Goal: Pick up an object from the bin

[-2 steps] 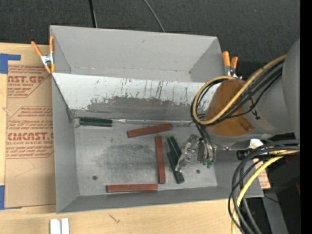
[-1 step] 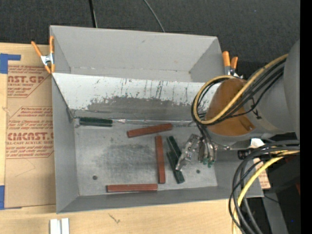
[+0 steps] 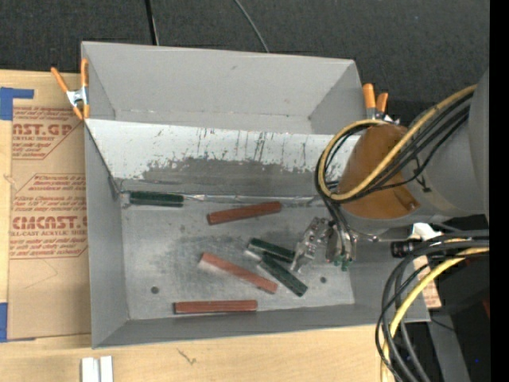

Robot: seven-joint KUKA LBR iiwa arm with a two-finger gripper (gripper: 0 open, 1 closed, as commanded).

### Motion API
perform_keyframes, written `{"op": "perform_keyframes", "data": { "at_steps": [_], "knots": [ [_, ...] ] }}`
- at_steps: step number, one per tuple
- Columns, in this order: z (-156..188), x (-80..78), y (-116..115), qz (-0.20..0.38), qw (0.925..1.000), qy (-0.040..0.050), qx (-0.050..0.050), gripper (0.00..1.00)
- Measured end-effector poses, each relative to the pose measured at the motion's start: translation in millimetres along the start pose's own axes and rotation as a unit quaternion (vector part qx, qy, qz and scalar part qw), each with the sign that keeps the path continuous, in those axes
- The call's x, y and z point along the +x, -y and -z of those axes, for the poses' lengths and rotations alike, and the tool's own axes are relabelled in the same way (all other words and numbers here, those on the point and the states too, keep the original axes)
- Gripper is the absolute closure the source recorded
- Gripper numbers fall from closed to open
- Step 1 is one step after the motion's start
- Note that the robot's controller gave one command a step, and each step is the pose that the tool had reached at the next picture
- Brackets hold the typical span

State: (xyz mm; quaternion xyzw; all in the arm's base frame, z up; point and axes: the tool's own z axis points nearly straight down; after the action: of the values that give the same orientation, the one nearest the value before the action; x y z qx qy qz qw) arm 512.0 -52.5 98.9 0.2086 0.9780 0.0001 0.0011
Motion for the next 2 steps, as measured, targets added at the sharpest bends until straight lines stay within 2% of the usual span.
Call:
{"op": "perform_keyframes", "data": {
  "at_steps": [2],
  "knots": [
    [19.3,1.4,0.0,0.0,1.0,-0.003,0.001,1.0]
  ]
}}
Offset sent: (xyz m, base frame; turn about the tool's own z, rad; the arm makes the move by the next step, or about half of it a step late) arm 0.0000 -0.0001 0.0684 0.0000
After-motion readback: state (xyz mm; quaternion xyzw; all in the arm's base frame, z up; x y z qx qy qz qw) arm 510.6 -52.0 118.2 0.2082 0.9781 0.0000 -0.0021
